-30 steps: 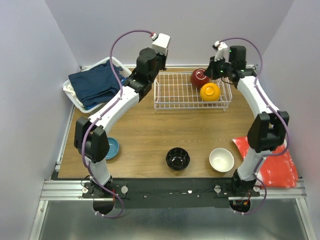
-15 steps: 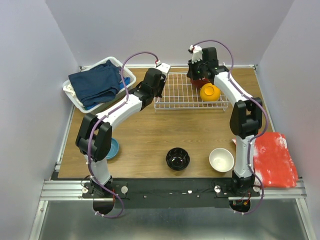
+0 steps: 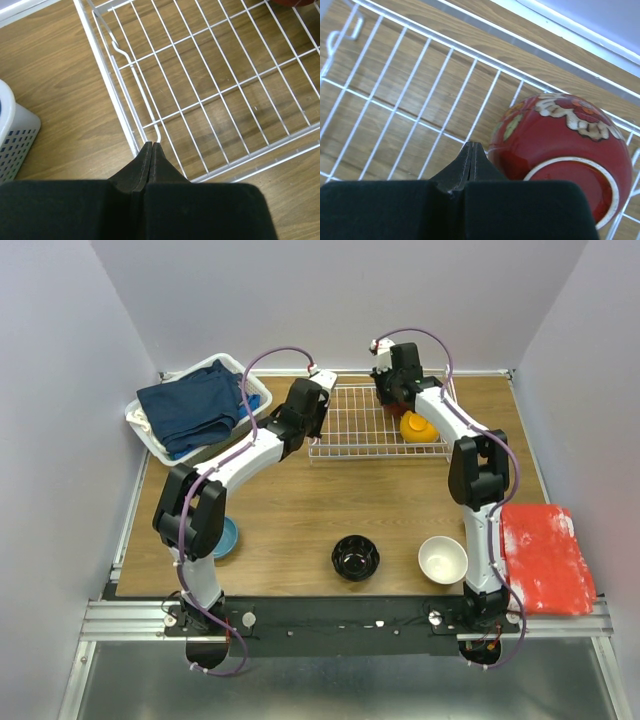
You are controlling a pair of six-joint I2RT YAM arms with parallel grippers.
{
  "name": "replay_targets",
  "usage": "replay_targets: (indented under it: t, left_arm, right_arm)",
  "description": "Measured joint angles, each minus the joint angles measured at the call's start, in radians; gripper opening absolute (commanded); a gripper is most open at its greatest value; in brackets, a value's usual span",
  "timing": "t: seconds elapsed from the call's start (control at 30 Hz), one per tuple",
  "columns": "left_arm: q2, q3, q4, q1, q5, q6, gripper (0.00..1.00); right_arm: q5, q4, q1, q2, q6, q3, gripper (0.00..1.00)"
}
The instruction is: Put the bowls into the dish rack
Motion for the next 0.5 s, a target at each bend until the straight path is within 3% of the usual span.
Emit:
replay_targets:
  t: [0.5]
  left_arm:
    - [0.021, 0.001, 0.004, 0.001, 0.024, -0.008, 0.00]
  right_arm:
    - [0.188, 0.043, -0.013, 0.019, -0.056, -0.001, 0.01]
